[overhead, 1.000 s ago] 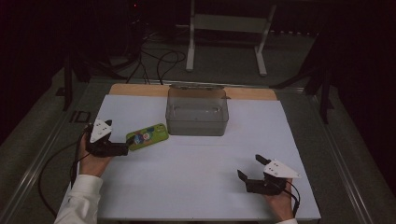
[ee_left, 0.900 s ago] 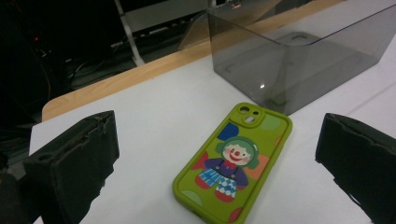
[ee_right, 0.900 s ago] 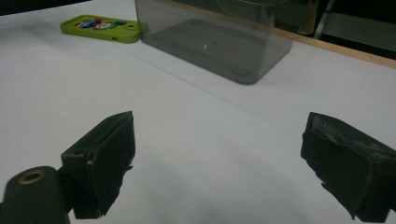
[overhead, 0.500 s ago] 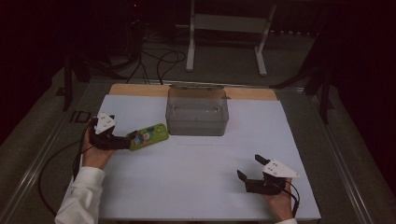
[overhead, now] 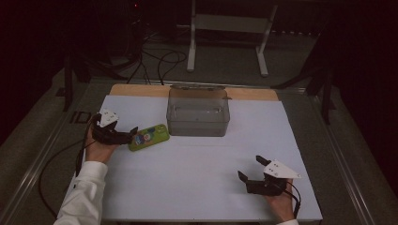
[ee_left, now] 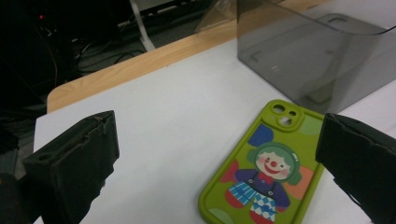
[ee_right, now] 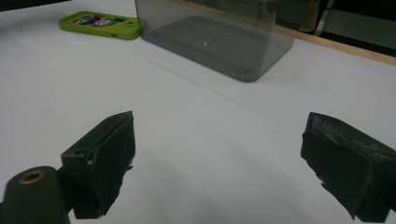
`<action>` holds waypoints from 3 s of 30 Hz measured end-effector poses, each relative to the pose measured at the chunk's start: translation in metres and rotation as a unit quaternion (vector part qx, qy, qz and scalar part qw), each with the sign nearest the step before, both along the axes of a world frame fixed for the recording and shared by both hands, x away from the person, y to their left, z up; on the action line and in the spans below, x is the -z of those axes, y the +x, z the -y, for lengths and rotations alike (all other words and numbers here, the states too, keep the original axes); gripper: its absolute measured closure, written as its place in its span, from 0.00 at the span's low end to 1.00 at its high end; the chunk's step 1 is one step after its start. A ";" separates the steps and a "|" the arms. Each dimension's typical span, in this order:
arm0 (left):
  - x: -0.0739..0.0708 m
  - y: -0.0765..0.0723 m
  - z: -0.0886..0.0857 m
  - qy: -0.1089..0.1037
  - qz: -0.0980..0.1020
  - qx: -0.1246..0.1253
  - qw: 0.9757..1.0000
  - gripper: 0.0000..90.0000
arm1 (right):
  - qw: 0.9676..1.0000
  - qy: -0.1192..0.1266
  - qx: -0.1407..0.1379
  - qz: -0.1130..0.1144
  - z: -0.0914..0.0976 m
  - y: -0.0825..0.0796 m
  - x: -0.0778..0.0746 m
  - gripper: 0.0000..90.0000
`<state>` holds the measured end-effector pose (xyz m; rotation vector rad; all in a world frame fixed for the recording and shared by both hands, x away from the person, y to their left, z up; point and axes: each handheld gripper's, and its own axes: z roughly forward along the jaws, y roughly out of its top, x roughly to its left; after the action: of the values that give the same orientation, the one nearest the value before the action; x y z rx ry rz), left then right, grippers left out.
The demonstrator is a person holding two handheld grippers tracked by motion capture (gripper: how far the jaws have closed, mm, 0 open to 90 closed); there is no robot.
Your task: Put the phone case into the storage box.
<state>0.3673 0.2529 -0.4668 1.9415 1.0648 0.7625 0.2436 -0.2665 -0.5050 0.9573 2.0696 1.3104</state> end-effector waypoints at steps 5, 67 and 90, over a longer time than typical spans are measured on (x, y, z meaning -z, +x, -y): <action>0.004 0.007 0.000 -0.001 -0.006 -0.004 1.000 0.00 | 1.000 -0.001 -0.002 0.001 -0.001 0.000 0.000 0.11; 0.034 0.073 0.037 0.024 -0.127 -0.037 0.991 1.00 | 1.000 -0.004 -0.008 -0.002 -0.003 0.001 0.001 0.11; 0.057 0.077 0.051 0.059 -0.157 -0.006 0.986 1.00 | 1.000 -0.005 -0.009 -0.002 -0.003 0.001 0.001 0.11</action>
<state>0.4446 0.2024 -0.5233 2.2096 1.2424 0.5464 0.2449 -0.2634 -0.5063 0.9406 2.0901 1.3077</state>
